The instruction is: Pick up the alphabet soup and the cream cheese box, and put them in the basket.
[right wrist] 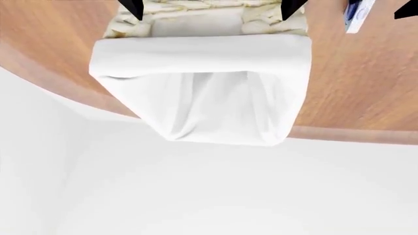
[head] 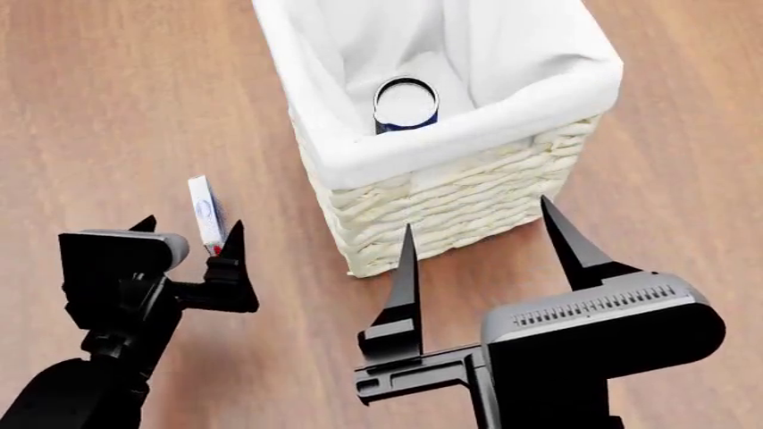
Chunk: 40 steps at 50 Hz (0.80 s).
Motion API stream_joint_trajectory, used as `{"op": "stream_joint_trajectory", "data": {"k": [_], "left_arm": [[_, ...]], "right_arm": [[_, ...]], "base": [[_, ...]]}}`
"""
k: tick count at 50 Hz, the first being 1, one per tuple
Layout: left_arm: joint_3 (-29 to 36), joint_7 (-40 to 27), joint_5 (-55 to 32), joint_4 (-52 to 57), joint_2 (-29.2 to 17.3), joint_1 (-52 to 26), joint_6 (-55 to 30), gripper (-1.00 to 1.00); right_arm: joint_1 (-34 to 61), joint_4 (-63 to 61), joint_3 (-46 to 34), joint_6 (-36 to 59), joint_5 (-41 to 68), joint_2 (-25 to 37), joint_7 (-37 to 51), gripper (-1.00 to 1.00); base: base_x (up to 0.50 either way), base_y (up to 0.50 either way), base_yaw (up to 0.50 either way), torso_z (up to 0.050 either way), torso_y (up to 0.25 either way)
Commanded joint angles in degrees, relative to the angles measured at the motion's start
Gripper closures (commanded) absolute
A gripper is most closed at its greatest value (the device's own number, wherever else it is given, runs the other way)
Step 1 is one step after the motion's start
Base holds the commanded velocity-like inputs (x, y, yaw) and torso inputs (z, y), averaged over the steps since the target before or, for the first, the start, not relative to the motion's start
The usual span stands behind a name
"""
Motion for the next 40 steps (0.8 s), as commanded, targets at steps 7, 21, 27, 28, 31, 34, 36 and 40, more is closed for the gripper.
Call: {"op": "stream_joint_trajectory", "data": {"k": [7, 21, 27, 28, 31, 34, 36, 40], "left_arm": [[0.17, 0.81, 0.42, -6.61, 1.22, -1.42, 2.90, -1.00], [0.48, 1.29, 0.58, -9.53, 1.70, -1.87, 4.44, -1.00], [0.82, 1.23, 0.73, -9.01, 1.49, -1.44, 4.58, 1.00], [0.82, 1.17, 0.74, -9.20, 1.49, -1.50, 4.59, 1.00], [0.77, 1.36, 0.60, -9.51, 1.48, -1.56, 4.90, 1.00], [0.89, 1.10, 0.56, -8.70, 1.25, -1.25, 4.50, 1.00], [0.95, 0.89, 0.49, -7.93, 0.96, -1.03, 4.06, 1.00], [0.93, 0.84, 0.32, -7.54, 0.75, -1.00, 3.98, 1.00]], "right_arm": [[-0.81, 0.06, 0.05, -0.59, -0.22, 0.08, -0.18, -1.00], [-1.23, 0.54, 0.11, -0.88, -0.21, 0.08, -0.61, -1.00], [-1.44, 0.43, 0.13, -0.88, -0.30, 0.16, -0.48, -1.00], [-1.50, 0.38, 0.11, -0.90, -0.38, 0.17, -0.45, -1.00], [-1.43, 0.34, 0.18, -0.80, -0.26, 0.15, -0.48, -1.00], [-1.48, 0.36, 0.24, -0.89, -0.16, 0.09, -0.54, -1.00], [-1.44, 0.06, 0.20, -0.70, -0.12, 0.13, -0.50, -1.00], [-1.54, 0.23, 0.12, -0.63, -0.24, -0.11, -0.58, -1.00]], "base": [[0.00, 0.00, 0.00, 0.000, 0.000], [0.00, 0.00, 0.00, 0.000, 0.000], [0.00, 0.00, 0.00, 0.000, 0.000], [0.00, 0.00, 0.00, 0.000, 0.000], [0.00, 0.00, 0.00, 0.000, 0.000], [0.00, 0.00, 0.00, 0.000, 0.000], [0.00, 0.00, 0.00, 0.000, 0.000], [0.00, 0.00, 0.00, 0.000, 0.000]]}}
